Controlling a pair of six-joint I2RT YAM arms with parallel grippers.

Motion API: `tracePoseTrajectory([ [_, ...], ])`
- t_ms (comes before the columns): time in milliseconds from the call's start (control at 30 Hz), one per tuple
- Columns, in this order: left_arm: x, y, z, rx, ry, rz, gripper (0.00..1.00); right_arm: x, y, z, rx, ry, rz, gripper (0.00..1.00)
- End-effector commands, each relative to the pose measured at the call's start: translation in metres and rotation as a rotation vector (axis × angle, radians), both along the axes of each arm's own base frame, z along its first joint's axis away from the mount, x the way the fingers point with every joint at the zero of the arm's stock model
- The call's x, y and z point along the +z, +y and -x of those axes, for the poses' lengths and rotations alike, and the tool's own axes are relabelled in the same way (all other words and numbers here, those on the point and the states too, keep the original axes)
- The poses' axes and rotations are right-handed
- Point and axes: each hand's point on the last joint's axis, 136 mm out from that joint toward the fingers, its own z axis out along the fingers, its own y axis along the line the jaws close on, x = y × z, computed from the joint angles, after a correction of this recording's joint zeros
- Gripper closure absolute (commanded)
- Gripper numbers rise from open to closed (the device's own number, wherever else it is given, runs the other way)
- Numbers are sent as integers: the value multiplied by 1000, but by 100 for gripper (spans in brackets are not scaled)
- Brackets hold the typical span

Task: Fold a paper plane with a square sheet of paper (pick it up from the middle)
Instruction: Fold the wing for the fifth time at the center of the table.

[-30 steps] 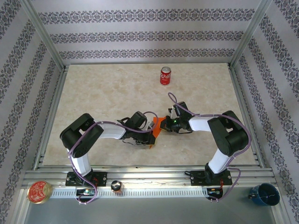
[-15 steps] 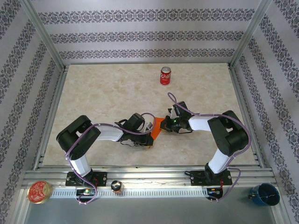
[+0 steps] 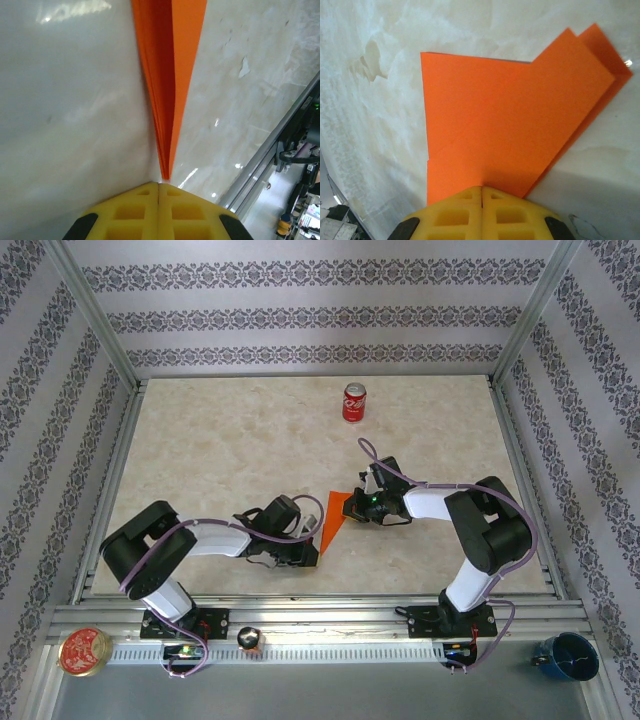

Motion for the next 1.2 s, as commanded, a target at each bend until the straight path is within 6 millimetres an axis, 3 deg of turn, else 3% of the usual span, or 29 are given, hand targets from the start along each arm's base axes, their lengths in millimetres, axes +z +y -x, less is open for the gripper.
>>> tracePoseTrajectory([
  [0, 15, 7, 1, 26, -48, -30, 100, -31, -29, 11, -54, 75, 154, 100],
  [133, 63, -2, -31, 86, -250, 46, 100, -32, -29, 12, -54, 78, 152, 100],
  [233, 73, -12, -46, 78, -284, 57, 100, -31, -29, 11, -56, 75, 147, 100],
  [467, 45, -51, -77, 36, -220, 29, 100, -26, -26, 8, -53, 67, 134, 100],
  [667, 15, -45, -97, 54, -265, -94, 100, -25, -27, 9, -55, 64, 135, 100],
  [767, 1, -42, -88, 20, -226, -126, 100, -25, -28, 10, -56, 67, 133, 100],
  [1000, -37, -6, -48, 5, -126, -200, 100, -21, -28, 8, -58, 53, 119, 100],
  [1167, -50, 7, -35, 25, -103, -207, 100, -3, -22, 1, -54, 3, 78, 98],
])
